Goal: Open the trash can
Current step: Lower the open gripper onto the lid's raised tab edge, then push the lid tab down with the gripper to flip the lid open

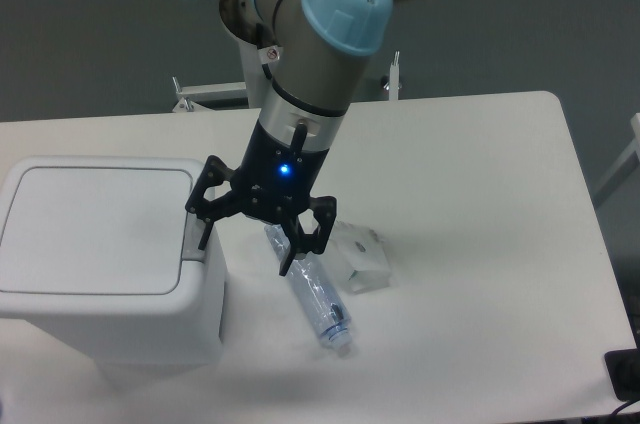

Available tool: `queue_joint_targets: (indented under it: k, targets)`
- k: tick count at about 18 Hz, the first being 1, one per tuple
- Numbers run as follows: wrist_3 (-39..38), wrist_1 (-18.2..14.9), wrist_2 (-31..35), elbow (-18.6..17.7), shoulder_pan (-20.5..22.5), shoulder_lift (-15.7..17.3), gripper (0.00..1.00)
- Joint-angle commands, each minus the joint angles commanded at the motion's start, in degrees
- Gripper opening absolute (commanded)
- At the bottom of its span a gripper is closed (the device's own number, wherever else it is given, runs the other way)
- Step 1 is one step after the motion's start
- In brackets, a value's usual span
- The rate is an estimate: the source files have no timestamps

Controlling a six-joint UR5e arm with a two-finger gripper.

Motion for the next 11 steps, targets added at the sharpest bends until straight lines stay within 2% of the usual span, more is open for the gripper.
queue_joint_targets:
  k: [2, 7, 11]
  targets:
    - [-0.09, 0.09, 0.09, -0.09, 0.00, 0.17, 1.00]
    - [0.61, 0.53, 0.26, -3.25, 0.00, 2.46, 1.00]
    - [0.18, 1.32, 2.72, -3.34, 0.00, 1.94, 1.00]
